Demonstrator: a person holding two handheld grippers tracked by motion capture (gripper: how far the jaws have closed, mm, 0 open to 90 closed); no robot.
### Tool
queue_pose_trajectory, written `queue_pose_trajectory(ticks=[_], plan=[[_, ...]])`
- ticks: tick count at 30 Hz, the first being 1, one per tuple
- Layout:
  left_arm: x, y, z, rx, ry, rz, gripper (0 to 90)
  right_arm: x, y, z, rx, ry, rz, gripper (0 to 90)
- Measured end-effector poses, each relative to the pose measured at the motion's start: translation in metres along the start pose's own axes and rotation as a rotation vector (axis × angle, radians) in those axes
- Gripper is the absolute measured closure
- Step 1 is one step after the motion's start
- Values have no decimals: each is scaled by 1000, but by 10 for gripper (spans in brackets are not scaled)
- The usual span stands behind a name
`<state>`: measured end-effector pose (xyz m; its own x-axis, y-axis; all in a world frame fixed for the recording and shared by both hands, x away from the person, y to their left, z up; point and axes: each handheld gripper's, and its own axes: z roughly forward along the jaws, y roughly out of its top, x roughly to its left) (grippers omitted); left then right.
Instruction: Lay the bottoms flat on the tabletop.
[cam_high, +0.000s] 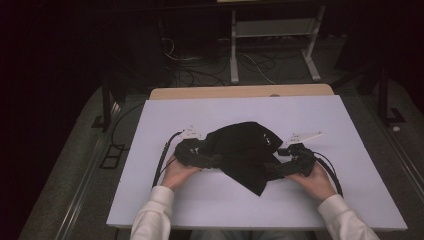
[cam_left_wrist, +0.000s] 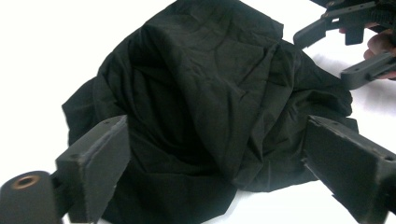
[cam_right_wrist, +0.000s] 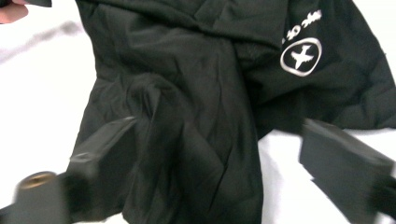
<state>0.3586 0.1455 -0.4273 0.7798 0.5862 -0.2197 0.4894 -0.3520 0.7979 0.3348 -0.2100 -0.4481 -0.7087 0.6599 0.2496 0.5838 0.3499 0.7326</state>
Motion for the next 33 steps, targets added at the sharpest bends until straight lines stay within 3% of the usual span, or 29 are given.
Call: queue_pose_trajectory(ticks=[1,2,3,5,6,7,8,9,12,15,18,21,25,30,33], plan=[[-1,0,1,6,3,2,149,-2,-1,2,23,26,11,205],[-1,0,3,15,9,13,149,-2,-1,2,23,26,11,205],[-3,-1,5,23,21,19,169,-2,-1,2,37,22,14,261],[-4,-1,7,32,34,42,254,-2,-2,4,64,37,18,355],[-5,-1,9,37,43,50,370,-2,-2,6,94,55,21,499],[-7,-1,12,46,60,63,370,-2,-2,6,94,55,21,499],[-8,-1,15,60,71,76,526,-2,-1,7,140,85,16,733],[-11,1,20,81,92,105,621,-2,0,5,143,88,5,815],[-12,5,24,82,59,98,833,-3,4,-6,107,85,13,855],[-17,14,28,77,9,93,854,-5,7,-16,72,75,26,858],[-25,26,32,81,-41,86,855,-9,11,-39,-5,48,44,860],[-38,39,34,79,-58,112,833,-13,10,-49,-35,25,59,860],[-48,53,32,63,-98,128,780,-27,2,-67,-83,-20,129,859],[-49,56,26,71,-79,122,668,-40,-6,-76,-109,-58,189,860],[-45,51,21,63,-20,111,569,-44,-7,-78,-107,-83,201,861]])
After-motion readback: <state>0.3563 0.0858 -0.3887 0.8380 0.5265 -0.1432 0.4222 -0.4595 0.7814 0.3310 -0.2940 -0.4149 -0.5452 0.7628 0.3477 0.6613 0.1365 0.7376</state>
